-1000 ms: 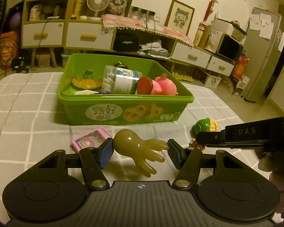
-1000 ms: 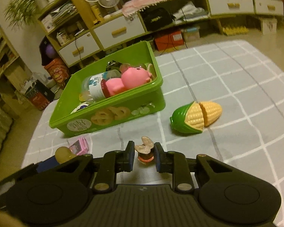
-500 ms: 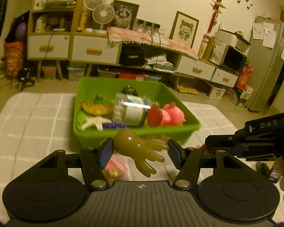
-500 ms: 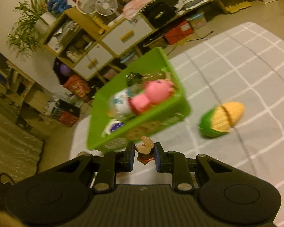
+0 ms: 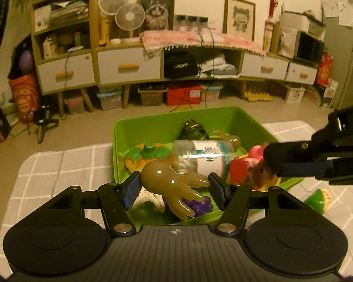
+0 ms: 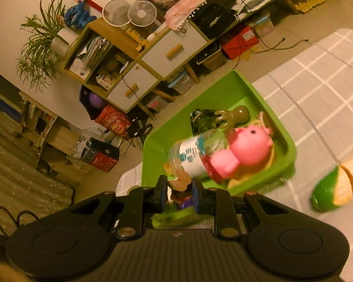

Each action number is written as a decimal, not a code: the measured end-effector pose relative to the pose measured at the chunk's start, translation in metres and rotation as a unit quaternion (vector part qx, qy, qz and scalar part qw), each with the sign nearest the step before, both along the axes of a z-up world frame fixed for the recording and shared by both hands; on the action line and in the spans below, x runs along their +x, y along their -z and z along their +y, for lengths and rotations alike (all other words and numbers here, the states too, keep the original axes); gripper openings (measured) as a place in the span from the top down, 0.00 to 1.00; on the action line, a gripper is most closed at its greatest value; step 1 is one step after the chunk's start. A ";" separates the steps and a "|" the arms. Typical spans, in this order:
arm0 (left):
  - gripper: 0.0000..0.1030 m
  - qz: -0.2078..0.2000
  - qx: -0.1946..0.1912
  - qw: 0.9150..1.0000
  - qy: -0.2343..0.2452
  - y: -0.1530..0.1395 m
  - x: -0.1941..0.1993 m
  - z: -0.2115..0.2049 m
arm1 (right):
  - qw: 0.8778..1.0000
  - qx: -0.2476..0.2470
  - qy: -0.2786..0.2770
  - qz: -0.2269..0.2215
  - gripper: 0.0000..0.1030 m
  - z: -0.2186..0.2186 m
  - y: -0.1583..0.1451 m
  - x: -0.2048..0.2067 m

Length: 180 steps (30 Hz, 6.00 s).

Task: Organize rigid objects
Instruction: 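Carry the octopus and figurine over the green bin with both grippers, then open both grippers to drop the octopus and figurine into the bin, then withdraw both grippers from the bin toward the remaining toys, then grasp the pink card box with the left gripper while the right grasps the toy corn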

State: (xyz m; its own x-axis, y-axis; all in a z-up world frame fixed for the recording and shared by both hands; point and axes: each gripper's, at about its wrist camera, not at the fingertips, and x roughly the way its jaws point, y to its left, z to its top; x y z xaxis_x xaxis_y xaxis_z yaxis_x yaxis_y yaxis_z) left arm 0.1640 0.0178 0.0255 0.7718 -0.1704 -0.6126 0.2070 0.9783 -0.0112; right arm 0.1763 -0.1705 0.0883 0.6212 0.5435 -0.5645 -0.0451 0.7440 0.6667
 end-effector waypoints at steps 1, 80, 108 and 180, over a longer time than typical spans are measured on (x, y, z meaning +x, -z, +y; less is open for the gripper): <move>0.36 0.005 0.001 1.000 -0.003 0.003 0.003 -0.001 | 1.000 -0.006 0.002 -0.001 0.84 0.003 0.001 0.004; 0.02 0.065 -0.030 0.997 -0.012 0.028 -0.094 0.035 | 0.980 -0.191 -0.042 0.031 0.30 -0.025 0.039 -0.083; 0.01 0.075 0.048 0.996 0.019 0.072 -0.106 0.000 | 0.933 -0.358 -0.022 -0.040 0.06 -0.034 0.085 -0.091; 0.51 0.047 0.006 0.999 0.013 0.067 -0.066 0.009 | 0.934 -0.354 0.017 -0.044 0.29 -0.039 0.072 -0.041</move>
State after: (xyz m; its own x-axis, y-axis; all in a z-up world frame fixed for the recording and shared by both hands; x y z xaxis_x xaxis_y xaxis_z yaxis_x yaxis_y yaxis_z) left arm 0.0982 0.0272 -0.0411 0.7062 -0.1817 -0.6843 0.2311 0.9727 -0.0199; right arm 0.1357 -0.2094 0.0159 0.6924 0.0325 -0.7208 -0.0456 0.9990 0.0013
